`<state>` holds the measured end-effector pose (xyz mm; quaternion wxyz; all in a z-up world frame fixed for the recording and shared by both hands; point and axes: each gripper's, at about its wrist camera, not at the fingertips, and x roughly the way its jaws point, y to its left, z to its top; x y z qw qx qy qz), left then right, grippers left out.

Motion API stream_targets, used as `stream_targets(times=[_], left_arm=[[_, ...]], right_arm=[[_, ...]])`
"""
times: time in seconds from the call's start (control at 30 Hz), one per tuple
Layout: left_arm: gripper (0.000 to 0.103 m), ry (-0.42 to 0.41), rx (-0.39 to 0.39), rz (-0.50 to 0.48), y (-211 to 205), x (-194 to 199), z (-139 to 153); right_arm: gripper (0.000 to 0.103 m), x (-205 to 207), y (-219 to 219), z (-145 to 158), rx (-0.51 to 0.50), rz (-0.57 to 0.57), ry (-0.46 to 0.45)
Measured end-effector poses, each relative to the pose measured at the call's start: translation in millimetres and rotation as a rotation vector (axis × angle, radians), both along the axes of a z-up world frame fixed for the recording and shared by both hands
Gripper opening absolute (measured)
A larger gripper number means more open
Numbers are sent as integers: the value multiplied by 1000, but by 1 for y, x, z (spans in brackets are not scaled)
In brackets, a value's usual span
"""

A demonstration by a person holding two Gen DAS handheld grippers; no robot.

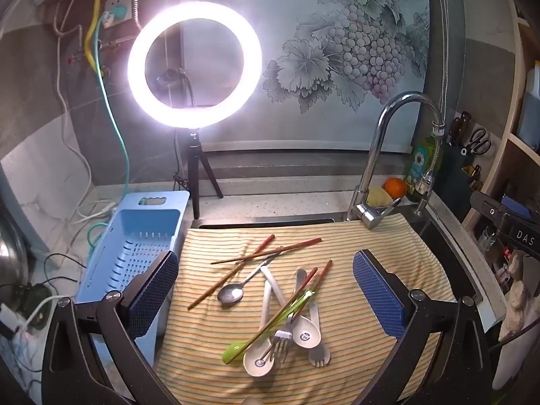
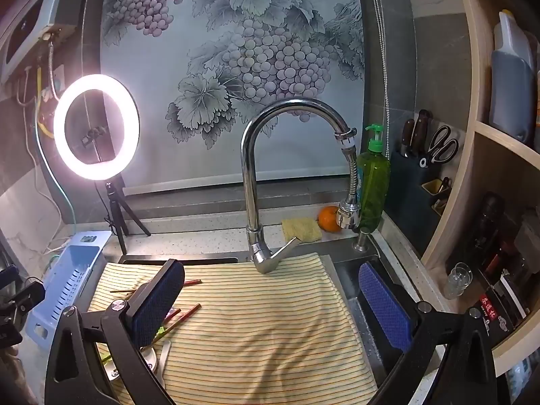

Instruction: Organize utensils

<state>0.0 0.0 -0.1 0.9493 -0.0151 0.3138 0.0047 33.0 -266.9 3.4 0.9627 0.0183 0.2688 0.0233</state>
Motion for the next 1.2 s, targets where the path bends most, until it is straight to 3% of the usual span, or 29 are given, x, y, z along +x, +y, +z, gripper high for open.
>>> stream_targets(times=[1.2], left_arm=[[103, -25, -6, -2, -5, -2, 0]], right_arm=[[102, 2, 1, -3, -3, 4, 9]])
